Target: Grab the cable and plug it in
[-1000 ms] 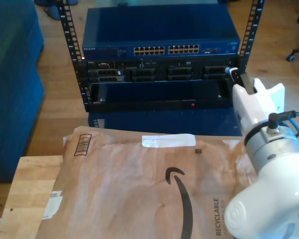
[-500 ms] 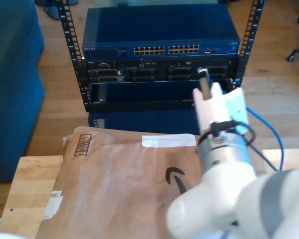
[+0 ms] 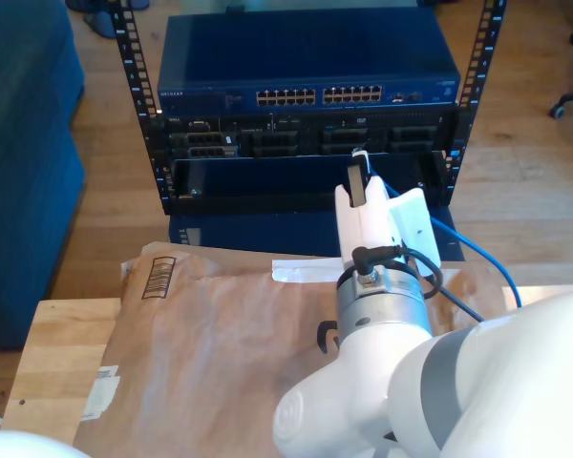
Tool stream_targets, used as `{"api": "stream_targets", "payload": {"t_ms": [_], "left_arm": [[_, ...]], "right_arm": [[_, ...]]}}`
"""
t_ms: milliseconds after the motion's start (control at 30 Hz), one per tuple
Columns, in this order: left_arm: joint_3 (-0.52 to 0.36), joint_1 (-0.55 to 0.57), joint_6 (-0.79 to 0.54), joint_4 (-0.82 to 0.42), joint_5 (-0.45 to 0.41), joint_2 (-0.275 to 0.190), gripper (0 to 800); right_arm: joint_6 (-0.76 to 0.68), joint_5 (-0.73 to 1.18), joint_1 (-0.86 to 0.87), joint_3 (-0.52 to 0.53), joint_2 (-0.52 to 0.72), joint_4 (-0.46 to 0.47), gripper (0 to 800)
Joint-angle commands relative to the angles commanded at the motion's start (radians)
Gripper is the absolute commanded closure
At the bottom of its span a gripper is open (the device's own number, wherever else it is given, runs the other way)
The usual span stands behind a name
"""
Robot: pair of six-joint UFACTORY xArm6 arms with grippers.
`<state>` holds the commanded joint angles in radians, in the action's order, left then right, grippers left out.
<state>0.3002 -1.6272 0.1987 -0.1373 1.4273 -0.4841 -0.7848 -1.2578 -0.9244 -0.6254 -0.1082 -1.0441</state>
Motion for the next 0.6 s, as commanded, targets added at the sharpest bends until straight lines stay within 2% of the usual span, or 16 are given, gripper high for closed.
{"api": "stream_targets", "payload": {"t_ms": [67, 267, 333, 433, 600], "left_arm": [[-0.005, 0.000, -0.031, -0.003, -0.005, 0.000, 0], [-0.054, -0.015, -0.069, -0.003, -0.097, -0.002, 0], [-0.091, -0.038, -0.077, -0.003, -0.166, 0.000, 0], [-0.180, -0.044, -0.078, 0.002, -0.319, 0.009, 0], [-0.180, -0.046, -0.083, 0.003, -0.328, 0.009, 0]], "right_arm": [[0.000, 0.000, 0.000, -0.008, 0.000, 0.003, 766], [-0.002, 0.006, 0.006, -0.014, -0.002, 0.002, 793], [-0.003, 0.009, 0.008, -0.014, -0.002, 0.002, 798], [-0.002, 0.037, 0.008, -0.021, -0.002, 0.005, 798], [-0.002, 0.077, 0.025, -0.035, -0.002, 0.006, 798]]}}
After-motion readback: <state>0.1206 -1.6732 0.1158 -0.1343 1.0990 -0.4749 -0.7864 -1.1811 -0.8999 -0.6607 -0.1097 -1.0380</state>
